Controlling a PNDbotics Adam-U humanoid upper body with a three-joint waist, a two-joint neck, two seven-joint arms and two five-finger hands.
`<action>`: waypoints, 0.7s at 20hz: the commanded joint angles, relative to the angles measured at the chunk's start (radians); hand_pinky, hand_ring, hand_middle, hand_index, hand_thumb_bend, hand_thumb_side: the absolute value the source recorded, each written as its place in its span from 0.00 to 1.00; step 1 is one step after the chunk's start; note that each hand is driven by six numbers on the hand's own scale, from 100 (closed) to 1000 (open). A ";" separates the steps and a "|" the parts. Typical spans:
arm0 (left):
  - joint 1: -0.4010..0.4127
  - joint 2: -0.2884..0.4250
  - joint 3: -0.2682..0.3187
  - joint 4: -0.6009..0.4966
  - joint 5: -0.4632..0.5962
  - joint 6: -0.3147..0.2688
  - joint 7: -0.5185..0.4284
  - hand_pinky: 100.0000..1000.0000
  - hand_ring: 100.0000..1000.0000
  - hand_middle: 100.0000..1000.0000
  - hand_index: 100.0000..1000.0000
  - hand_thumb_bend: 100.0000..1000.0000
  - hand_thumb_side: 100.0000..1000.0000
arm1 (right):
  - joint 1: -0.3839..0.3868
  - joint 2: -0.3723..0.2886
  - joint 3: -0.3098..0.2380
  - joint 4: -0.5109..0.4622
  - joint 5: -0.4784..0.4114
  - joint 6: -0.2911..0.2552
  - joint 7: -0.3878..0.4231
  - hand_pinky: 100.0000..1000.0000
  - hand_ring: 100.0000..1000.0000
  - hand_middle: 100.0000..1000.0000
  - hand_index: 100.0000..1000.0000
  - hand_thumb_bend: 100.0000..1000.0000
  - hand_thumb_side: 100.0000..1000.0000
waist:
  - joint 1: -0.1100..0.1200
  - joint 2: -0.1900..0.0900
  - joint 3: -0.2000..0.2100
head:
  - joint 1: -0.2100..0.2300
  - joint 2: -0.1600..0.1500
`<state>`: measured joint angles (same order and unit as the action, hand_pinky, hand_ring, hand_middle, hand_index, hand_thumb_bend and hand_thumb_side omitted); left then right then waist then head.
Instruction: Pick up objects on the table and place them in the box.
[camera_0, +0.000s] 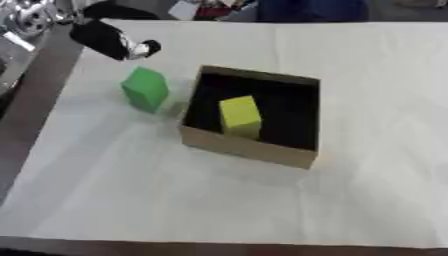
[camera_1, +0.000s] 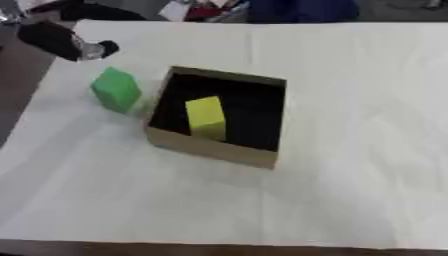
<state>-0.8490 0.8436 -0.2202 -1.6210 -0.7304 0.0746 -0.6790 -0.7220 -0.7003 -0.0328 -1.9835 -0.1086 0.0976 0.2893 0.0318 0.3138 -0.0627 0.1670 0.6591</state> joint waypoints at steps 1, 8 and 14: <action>-0.027 0.016 -0.001 0.020 -0.015 -0.015 -0.065 0.93 0.91 0.86 0.99 0.39 0.56 | -0.013 -0.012 -0.017 -0.016 -0.006 0.005 -0.003 0.96 0.93 0.74 0.90 0.14 0.47 | -0.001 -0.025 -0.001 | 0.006 0.000; -0.063 0.002 -0.023 0.100 -0.066 -0.053 -0.201 0.97 0.93 0.89 1.00 0.46 0.54 | -0.010 -0.005 -0.017 -0.016 -0.008 0.017 -0.006 0.96 0.93 0.73 0.90 0.13 0.49 | 0.000 -0.027 -0.002 | 0.010 0.000; -0.072 -0.006 -0.046 0.155 -0.095 -0.103 -0.228 0.97 0.93 0.89 1.00 0.41 0.50 | -0.008 0.004 -0.019 -0.016 -0.006 0.031 -0.005 0.96 0.93 0.73 0.90 0.12 0.50 | 0.004 -0.025 -0.004 | 0.010 0.001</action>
<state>-0.8984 0.8172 -0.2705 -1.4689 -0.8157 -0.0176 -0.9037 -0.7209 -0.6828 -0.0371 -1.9835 -0.1089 0.1233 0.2869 0.0354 0.3118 -0.0676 0.1742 0.6590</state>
